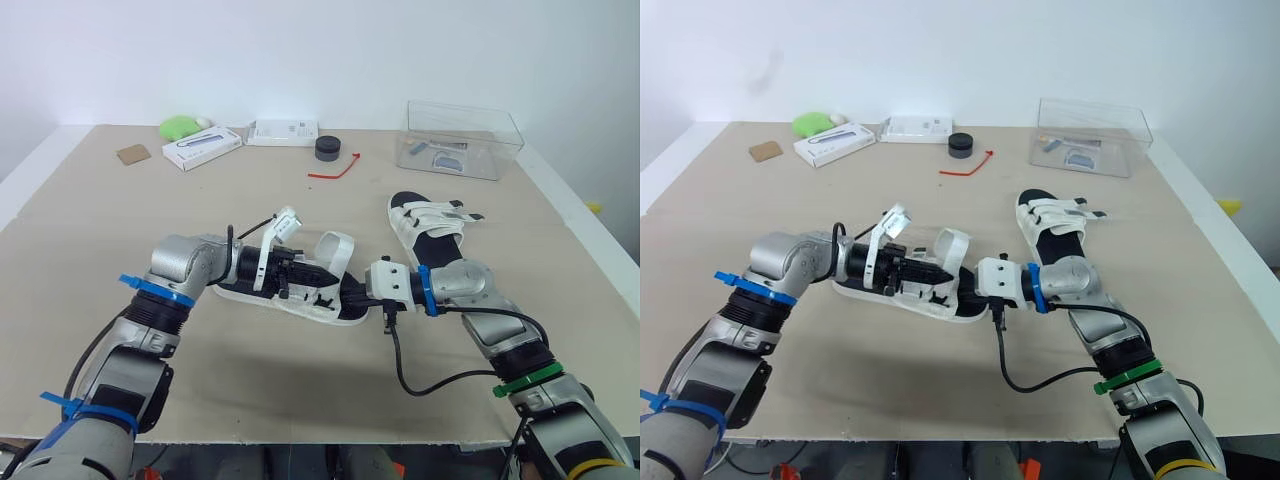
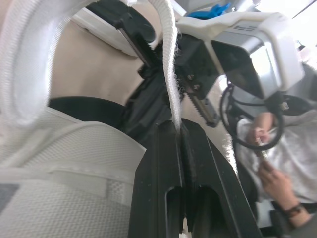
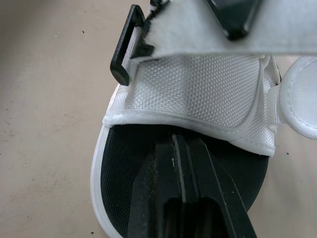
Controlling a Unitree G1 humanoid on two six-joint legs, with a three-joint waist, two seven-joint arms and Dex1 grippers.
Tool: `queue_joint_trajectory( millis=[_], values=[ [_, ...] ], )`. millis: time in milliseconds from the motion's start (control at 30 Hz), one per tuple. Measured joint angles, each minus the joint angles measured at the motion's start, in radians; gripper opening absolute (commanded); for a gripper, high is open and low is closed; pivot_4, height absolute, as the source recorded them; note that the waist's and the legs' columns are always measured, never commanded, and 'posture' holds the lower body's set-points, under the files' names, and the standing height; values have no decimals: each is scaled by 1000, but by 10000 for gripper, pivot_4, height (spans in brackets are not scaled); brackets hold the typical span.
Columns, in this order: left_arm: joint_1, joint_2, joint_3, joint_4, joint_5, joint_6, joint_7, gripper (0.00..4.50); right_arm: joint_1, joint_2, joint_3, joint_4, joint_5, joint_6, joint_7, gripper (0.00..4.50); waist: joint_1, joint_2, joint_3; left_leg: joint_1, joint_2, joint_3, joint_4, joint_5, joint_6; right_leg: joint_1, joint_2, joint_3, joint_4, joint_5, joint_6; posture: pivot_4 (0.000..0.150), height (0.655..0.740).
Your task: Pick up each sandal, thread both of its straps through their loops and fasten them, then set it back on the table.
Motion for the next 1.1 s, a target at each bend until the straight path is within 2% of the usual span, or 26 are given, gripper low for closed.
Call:
queue_joint_trajectory(
  millis=[267, 500, 900, 1100],
  values=[
    [-7, -28, -11, 56, 67, -105, 6, 921, -5, 0, 0, 15, -1, 0, 0, 0, 2, 0, 0, 2, -1, 0, 1, 1, 0, 3, -1, 0, 0, 1, 1, 1500, 7400],
    [-7, -35, -18, 56, 97, -127, -11, 921, -5, -1, 0, 19, -2, 0, 0, 0, 2, 0, 0, 3, -2, 0, 2, 1, 0, 4, -2, 0, -1, 0, 1, 1500, 7400],
    [-10, -28, 14, -1, 15, 44, -54, 921, -5, -2, 0, 13, -2, -3, 7, 0, 2, 0, 0, 2, -1, 0, 1, 0, 1, 3, -2, 0, -1, 0, 4, 1500, 7400],
    [-14, -23, 14, -2, 14, 51, -55, 921, -5, -2, 0, 13, -2, -7, 7, 0, 2, 0, 0, 2, -1, 0, 1, 0, 1, 3, -2, 0, -1, 0, 3, 1500, 7400]
  ],
)
